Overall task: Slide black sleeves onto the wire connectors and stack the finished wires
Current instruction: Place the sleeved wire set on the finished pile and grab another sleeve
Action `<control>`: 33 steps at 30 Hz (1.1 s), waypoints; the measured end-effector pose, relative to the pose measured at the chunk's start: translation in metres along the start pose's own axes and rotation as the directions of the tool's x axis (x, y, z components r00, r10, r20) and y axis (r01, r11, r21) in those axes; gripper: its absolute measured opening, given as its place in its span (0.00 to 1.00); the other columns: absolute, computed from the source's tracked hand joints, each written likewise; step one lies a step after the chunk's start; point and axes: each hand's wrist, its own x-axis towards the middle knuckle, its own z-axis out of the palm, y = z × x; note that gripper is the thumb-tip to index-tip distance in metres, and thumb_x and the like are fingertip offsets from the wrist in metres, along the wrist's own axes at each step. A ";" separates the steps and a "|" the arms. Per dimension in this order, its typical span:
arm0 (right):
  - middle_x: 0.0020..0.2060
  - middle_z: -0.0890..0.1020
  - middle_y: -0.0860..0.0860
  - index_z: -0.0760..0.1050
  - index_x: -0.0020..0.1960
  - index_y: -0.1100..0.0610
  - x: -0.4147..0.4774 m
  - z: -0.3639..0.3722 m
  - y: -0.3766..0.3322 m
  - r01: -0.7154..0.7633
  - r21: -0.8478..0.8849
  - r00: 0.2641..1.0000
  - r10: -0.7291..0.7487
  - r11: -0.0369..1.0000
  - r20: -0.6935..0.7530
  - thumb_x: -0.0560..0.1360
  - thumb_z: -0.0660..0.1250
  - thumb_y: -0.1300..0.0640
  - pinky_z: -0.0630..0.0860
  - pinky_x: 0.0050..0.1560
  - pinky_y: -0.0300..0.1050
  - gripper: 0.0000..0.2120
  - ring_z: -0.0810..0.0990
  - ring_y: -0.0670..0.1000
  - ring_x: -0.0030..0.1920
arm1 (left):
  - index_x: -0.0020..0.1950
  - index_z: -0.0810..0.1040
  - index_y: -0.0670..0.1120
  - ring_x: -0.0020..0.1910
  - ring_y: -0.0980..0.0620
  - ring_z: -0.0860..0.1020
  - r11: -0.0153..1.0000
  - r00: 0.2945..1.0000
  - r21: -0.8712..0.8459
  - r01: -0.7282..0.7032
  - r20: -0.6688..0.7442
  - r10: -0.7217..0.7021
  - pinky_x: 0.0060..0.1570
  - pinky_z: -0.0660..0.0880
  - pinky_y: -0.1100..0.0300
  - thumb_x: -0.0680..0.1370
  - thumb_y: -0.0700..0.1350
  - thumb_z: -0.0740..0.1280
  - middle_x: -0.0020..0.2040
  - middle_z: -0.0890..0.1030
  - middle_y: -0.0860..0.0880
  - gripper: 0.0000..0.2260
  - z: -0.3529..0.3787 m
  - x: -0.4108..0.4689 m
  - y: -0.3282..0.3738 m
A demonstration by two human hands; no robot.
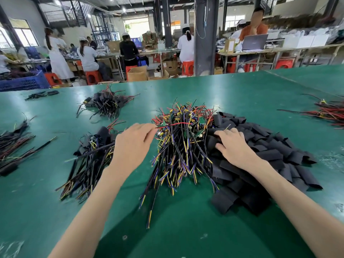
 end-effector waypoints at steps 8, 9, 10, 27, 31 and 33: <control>0.47 0.74 0.61 0.74 0.51 0.65 -0.001 -0.022 0.006 -0.137 -0.019 0.971 0.130 0.990 -0.202 0.74 0.65 0.56 0.68 0.51 0.54 0.12 0.72 0.62 0.50 | 0.52 0.82 0.46 0.42 0.46 0.79 0.975 0.989 -0.220 0.022 -0.139 -0.054 0.43 0.75 0.52 0.79 0.46 0.66 0.38 0.81 0.50 0.07 0.015 -0.015 -0.003; 0.47 0.75 0.62 0.75 0.52 0.65 -0.001 -0.025 0.007 -0.152 0.035 0.958 0.156 0.988 -0.242 0.74 0.66 0.57 0.68 0.52 0.53 0.12 0.72 0.62 0.50 | 0.52 0.82 0.46 0.42 0.46 0.78 0.973 0.988 -0.231 0.019 -0.147 -0.054 0.42 0.74 0.52 0.78 0.45 0.66 0.37 0.81 0.50 0.07 0.016 -0.017 -0.002; 0.46 0.75 0.61 0.76 0.53 0.65 -0.002 -0.030 0.006 -0.142 0.123 0.942 0.172 0.982 -0.287 0.73 0.67 0.58 0.68 0.53 0.52 0.13 0.73 0.62 0.50 | 0.52 0.82 0.45 0.41 0.47 0.78 0.970 0.986 -0.242 0.013 -0.157 -0.052 0.42 0.73 0.54 0.78 0.44 0.66 0.36 0.80 0.51 0.06 0.016 -0.017 -0.001; 0.42 0.76 0.50 0.77 0.53 0.62 -0.025 -0.051 -0.052 0.323 0.424 0.902 -0.140 0.846 -0.408 0.69 0.73 0.61 0.70 0.49 0.40 0.14 0.73 0.49 0.41 | 0.51 0.82 0.41 0.37 0.47 0.79 0.954 0.969 -0.281 -0.101 -0.245 0.030 0.41 0.71 0.61 0.77 0.42 0.67 0.37 0.81 0.49 0.07 0.020 -0.025 0.006; 0.42 0.77 0.51 0.77 0.53 0.60 -0.023 -0.051 -0.049 0.313 0.444 0.895 -0.104 0.840 -0.434 0.69 0.73 0.60 0.72 0.48 0.43 0.14 0.74 0.50 0.40 | 0.50 0.82 0.42 0.38 0.46 0.78 0.966 0.973 -0.233 -0.109 -0.225 0.056 0.40 0.71 0.57 0.77 0.43 0.66 0.36 0.81 0.49 0.07 0.021 -0.025 0.007; 0.41 0.77 0.52 0.77 0.52 0.59 -0.022 -0.051 -0.048 0.317 0.450 0.888 -0.095 0.835 -0.449 0.69 0.73 0.60 0.73 0.47 0.46 0.13 0.75 0.52 0.40 | 0.50 0.82 0.43 0.38 0.46 0.78 0.969 0.973 -0.222 -0.112 -0.223 0.061 0.39 0.72 0.55 0.77 0.43 0.67 0.36 0.81 0.49 0.07 0.021 -0.025 0.006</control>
